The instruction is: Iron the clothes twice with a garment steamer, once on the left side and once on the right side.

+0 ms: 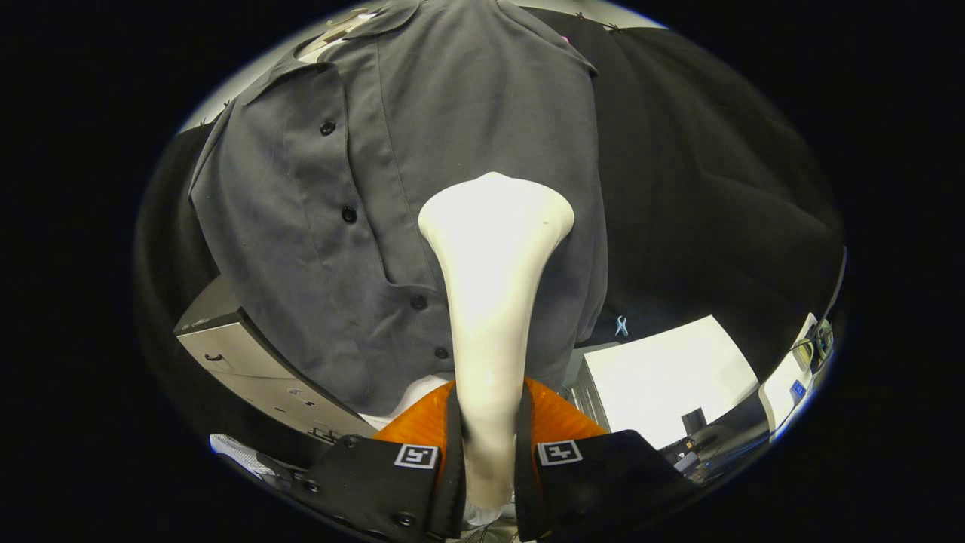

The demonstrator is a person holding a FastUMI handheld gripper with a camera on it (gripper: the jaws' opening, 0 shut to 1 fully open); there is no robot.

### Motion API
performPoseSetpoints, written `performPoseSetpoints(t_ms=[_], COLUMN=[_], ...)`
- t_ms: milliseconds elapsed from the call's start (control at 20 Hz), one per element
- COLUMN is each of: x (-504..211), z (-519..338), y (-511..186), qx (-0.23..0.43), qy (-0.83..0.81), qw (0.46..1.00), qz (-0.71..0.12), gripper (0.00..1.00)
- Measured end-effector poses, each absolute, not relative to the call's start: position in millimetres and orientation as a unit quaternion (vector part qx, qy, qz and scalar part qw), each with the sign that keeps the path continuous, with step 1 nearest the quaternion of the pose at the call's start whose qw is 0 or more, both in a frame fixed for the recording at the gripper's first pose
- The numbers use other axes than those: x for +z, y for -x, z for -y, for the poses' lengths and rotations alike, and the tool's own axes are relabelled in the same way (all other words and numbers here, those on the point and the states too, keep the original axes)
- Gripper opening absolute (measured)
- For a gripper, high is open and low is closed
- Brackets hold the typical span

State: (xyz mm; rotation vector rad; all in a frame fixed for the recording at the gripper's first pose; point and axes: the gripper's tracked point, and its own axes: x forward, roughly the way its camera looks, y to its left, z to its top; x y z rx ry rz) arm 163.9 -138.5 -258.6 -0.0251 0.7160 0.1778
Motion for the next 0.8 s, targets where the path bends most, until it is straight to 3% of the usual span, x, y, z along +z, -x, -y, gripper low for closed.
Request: performPoseSetpoints(t_ms=[800], x=[-326], z=[164], y=[-138], qx=[0.071], qy=[0.011], qw=[0.911], qz=[-0.407], gripper=[0.34])
